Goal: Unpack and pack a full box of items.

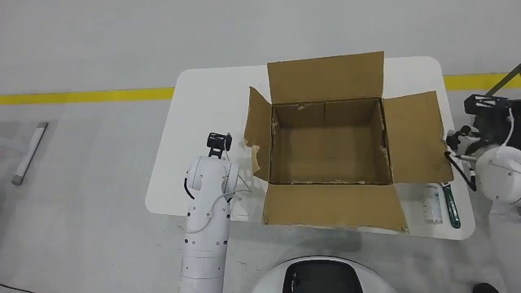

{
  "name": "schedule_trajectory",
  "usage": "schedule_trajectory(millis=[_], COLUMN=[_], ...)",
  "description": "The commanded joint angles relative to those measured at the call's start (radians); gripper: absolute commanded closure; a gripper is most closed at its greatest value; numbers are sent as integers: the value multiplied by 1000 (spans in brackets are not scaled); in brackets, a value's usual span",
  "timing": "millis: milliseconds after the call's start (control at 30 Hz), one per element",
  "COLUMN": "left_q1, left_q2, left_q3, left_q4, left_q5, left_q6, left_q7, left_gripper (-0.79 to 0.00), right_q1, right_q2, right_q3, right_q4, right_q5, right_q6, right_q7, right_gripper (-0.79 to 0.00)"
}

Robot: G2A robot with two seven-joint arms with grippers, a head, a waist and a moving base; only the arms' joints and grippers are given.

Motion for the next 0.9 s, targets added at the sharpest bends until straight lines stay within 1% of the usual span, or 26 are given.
schedule_trajectory(millis=[0,67,167,233,367,433,467,633,867], left_q1=[0,0,0,0,0,0,0,0,0], left_q2=[0,0,0,0,0,0,0,0,0], left_q3=[0,0,0,0,0,0,0,0,0], left_q4=[0,0,0,0,0,0,0,0,0], left_q5=[0,0,0,0,0,0,0,0,0], left_q6=[0,0,0,0,0,0,0,0,0], left_q7=[0,0,0,0,0,0,0,0,0], left_gripper=[-785,-785,-785,-785,-785,-785,-785,-785,-785], right_q1=[-57,-91,-111,-115,-121,-108,-95,-22,-22], right_q2=[-5,-8,-12,-16,-18,-17,-18,-17,-17], right_q3=[21,38,58,65,48,25,11,-58,-58], right_q4=[-76,-123,-164,-205,-267,-283,-284,-255,-255], right_q5=[19,19,33,70,78,79,103,135,135], right_q6=[36,68,113,142,136,119,112,94,94], right_q7=[-120,-199,-306,-353,-404,-405,-402,-391,-391], right_gripper=[0,0,0,0,0,0,0,0,0])
